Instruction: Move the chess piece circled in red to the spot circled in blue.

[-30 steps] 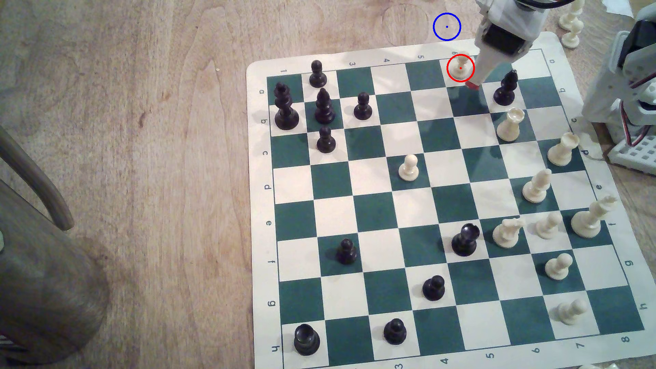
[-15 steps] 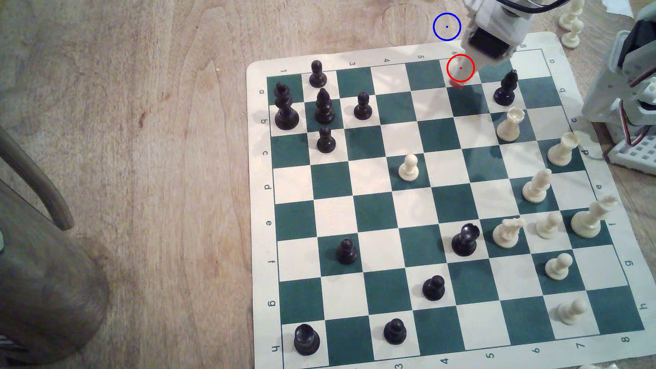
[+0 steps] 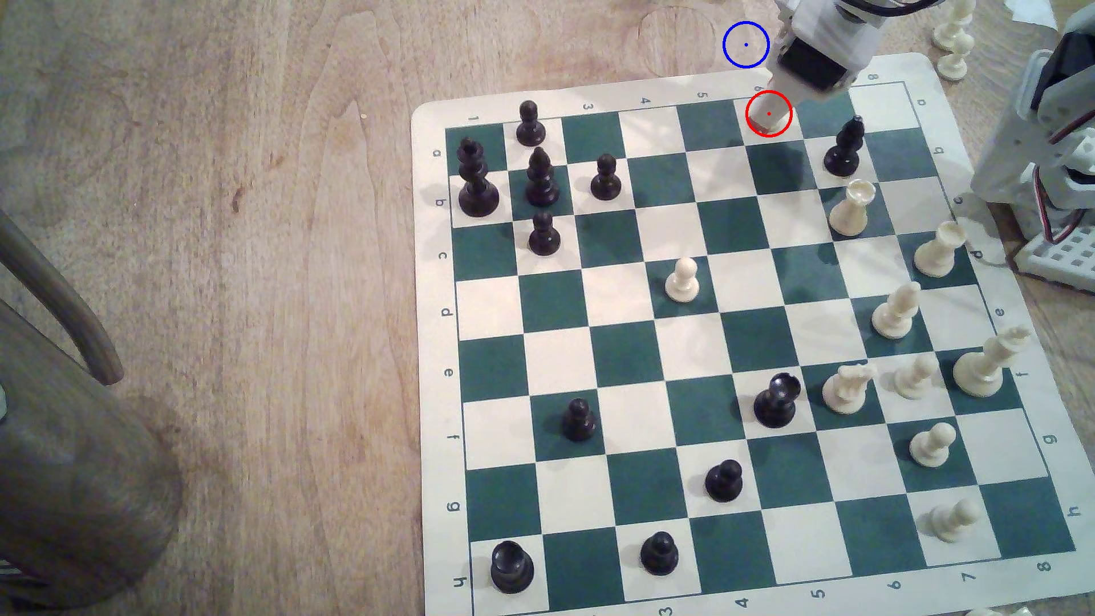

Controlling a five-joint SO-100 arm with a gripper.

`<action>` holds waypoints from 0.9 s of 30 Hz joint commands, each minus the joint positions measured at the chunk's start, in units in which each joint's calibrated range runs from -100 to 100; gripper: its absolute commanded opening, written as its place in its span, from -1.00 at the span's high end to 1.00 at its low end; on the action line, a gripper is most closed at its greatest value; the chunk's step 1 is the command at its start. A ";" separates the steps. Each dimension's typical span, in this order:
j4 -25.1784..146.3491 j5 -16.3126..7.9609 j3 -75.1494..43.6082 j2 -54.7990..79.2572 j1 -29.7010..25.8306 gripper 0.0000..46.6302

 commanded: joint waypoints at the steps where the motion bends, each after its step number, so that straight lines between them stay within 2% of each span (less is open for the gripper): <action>1: -1.33 -0.05 -0.03 -0.16 -0.16 0.40; 8: -1.49 -0.10 -0.03 -0.08 -0.24 0.46; 10: -1.49 -0.10 -0.03 -0.08 -0.24 0.54; 15: -1.74 -0.34 -0.03 -0.08 -0.71 0.89; 27: -0.92 -0.73 -0.84 -1.95 -1.10 0.91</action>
